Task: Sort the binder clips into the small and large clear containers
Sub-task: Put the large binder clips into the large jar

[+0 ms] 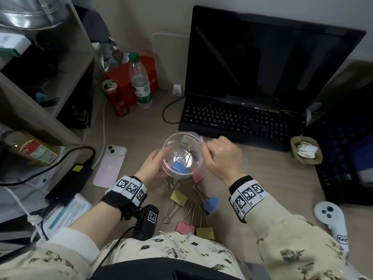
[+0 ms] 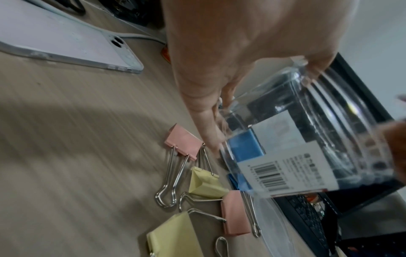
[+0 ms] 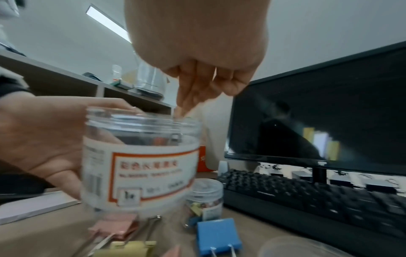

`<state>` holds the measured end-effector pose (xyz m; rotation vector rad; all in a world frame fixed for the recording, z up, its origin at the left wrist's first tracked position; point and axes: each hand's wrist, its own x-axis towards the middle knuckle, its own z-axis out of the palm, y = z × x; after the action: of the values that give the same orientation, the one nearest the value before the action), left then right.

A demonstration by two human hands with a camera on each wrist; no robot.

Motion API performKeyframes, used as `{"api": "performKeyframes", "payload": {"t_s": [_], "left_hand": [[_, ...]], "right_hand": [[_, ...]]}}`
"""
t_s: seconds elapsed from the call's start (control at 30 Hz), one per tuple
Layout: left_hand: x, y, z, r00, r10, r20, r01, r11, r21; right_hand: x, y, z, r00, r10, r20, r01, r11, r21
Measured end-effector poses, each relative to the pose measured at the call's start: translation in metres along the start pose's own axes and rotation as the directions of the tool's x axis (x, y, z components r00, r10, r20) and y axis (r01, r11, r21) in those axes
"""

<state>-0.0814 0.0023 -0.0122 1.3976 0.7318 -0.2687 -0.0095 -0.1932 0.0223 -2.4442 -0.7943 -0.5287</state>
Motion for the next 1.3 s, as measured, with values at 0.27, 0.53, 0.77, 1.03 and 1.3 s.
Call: {"api": "performKeyframes", "payload": {"t_s": [0.27,0.53,0.77,1.03,1.3], "left_hand": [[0.009,0.001,-0.003,0.998,-0.055,-0.024,0.053,0.995,-0.084],[0.005,0.003,-0.005,0.997,-0.056,0.048,0.064,0.981,-0.182],[0.010,0.001,-0.008,0.996,-0.081,0.025,0.084,0.982,-0.171],[0.008,-0.003,0.000,0.995,-0.072,0.071,0.083,0.983,-0.165],[0.004,-0.007,0.004,0.996,-0.018,0.082,0.022,0.999,-0.045]], "right_hand": [[-0.023,0.054,0.037,0.662,0.453,0.597,-0.349,0.891,-0.289],[-0.046,0.059,0.058,0.571,0.483,0.664,-0.297,0.876,-0.381],[-0.043,0.063,0.050,0.435,0.482,0.761,-0.323,0.872,-0.367],[-0.043,0.062,0.034,0.457,0.462,0.760,-0.507,0.837,-0.204],[-0.031,0.061,-0.008,0.895,0.420,0.150,-0.443,0.872,0.205]]}}
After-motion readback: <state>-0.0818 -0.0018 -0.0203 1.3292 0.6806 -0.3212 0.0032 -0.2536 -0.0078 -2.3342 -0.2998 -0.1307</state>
